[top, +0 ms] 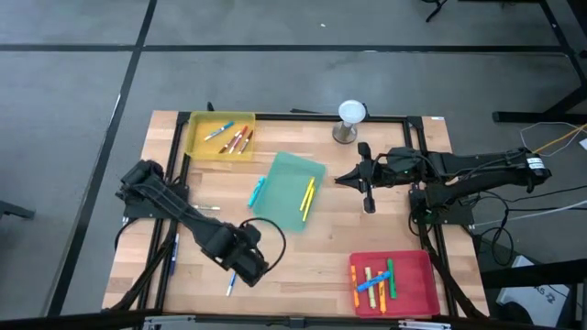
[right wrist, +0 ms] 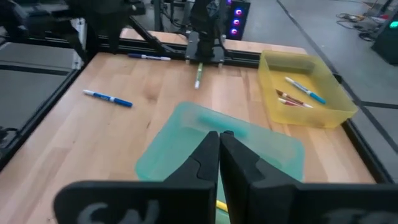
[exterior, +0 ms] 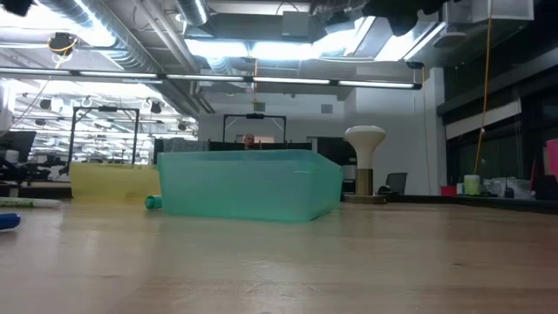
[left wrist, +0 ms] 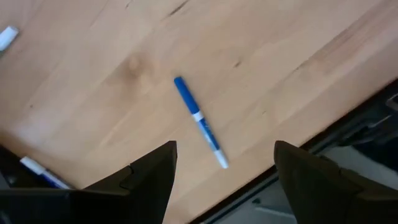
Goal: Pick & Place Markers
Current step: Put the right blue marker pen into the yellow bin
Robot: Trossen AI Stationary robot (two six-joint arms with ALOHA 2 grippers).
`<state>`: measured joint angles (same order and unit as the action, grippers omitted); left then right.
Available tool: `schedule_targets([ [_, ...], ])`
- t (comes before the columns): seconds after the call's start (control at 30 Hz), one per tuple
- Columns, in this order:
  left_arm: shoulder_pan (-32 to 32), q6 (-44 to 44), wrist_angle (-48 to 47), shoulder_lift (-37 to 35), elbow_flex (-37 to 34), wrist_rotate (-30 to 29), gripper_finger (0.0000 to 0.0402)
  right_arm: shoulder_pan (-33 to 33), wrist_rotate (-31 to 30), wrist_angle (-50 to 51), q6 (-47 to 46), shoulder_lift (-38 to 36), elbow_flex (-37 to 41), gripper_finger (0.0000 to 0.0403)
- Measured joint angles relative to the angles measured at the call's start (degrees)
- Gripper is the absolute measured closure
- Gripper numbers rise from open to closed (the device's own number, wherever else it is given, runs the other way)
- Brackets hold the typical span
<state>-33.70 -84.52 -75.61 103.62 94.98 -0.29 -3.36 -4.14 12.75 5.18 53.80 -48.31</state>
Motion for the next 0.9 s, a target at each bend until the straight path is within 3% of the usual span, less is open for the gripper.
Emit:
schedule_targets([
  [0.3,-1.3,1.2,1.3,1.8,-0.6,0.1,0.0141,0.0,3.9,0.0,-0.5,0.0,0.0,0.0389],
  [0.47,-1.5,0.3,2.3,0.5,-6.4,-0.2,0.0141,0.0,3.9,0.0,-1.9,0.0,0.0,0.0389],
  [0.73,-1.8,-2.5,16.5,-0.7,-16.1,1.4,0.0141,0.0,3.8,-0.1,-1.9,0.0,0.0,0.0389],
  [0.9,-3.3,-4.9,18.3,-0.8,-19.4,1.3,0.0141,0.0,3.8,-0.2,-1.7,0.0,0.0,0.0389],
])
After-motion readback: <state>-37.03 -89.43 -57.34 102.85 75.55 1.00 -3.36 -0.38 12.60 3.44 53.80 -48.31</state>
